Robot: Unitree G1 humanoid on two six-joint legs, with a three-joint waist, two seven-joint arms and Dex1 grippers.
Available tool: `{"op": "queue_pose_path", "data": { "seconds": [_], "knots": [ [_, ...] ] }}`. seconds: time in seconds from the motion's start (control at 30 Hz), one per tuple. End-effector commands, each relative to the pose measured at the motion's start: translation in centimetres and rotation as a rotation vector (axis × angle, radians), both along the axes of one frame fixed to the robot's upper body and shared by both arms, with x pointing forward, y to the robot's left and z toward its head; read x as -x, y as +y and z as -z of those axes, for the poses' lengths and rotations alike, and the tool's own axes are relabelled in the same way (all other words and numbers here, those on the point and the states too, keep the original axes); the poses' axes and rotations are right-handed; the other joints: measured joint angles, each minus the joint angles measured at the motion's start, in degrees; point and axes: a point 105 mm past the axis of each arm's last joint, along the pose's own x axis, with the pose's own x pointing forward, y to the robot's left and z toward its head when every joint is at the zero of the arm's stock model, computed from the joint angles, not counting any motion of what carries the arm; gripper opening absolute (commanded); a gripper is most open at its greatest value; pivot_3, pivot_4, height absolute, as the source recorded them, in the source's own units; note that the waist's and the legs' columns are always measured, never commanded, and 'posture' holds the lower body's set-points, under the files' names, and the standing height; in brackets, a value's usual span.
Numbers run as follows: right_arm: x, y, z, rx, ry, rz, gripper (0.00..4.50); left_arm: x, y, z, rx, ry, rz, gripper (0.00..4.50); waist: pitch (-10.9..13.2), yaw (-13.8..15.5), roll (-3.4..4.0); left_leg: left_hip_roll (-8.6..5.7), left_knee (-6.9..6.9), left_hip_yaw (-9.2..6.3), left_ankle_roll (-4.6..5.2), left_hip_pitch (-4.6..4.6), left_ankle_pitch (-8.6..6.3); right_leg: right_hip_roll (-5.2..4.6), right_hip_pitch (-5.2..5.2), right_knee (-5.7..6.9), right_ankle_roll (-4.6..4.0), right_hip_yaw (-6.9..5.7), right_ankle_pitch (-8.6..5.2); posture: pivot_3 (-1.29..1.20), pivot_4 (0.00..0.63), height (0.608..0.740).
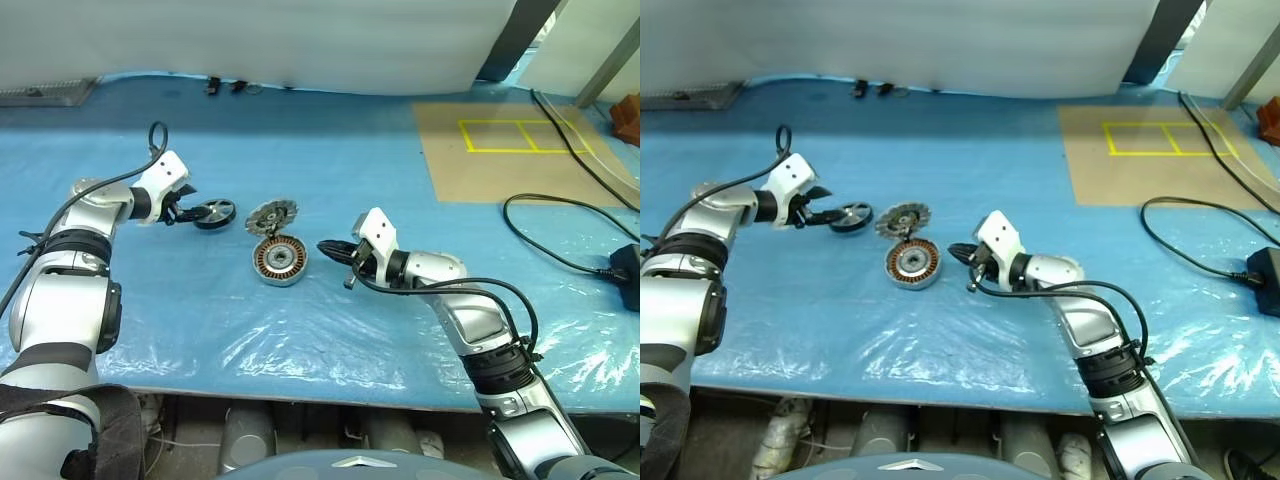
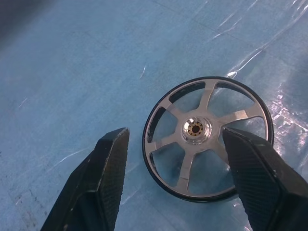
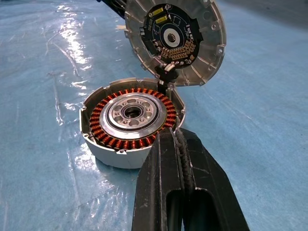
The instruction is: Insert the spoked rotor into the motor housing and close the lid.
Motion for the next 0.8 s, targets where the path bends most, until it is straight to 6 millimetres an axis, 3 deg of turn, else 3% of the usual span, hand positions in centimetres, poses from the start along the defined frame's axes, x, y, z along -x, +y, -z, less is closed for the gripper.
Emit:
{"op": "queue_pose_path", "data": {
  "seconds": [0.03,0.33,0.8],
  "knots": [
    [0.4,0.3,-1.4,-0.019,-0.054,-0.009,0.00,-0.4,-0.4,-0.6,-0.007,-0.035,0.007,3.23,0.0,0.0,0.00,0.00,0.01,0.00,0.00,0.00,0.00,0.00,0.00,0.01,0.00,0.00,0.00,0.00,0.150,0.740],
    [0.6,0.3,-1.7,-0.027,-0.051,-0.006,0.00,0.0,-0.6,1.1,-0.067,0.008,0.030,3.23,0.0,0.0,-0.01,0.00,0.00,-0.01,0.00,0.00,0.00,0.00,0.00,0.00,0.11,0.00,0.07,0.00,0.150,0.740],
    [0.6,0.2,-1.3,-0.014,-0.046,-0.004,0.00,0.5,-0.2,1.9,-0.105,0.029,0.047,3.23,0.0,0.0,-0.01,0.00,0.00,-0.01,0.00,0.00,0.00,0.00,0.00,0.01,0.12,0.00,0.07,0.00,0.150,0.740]
  ]
}}
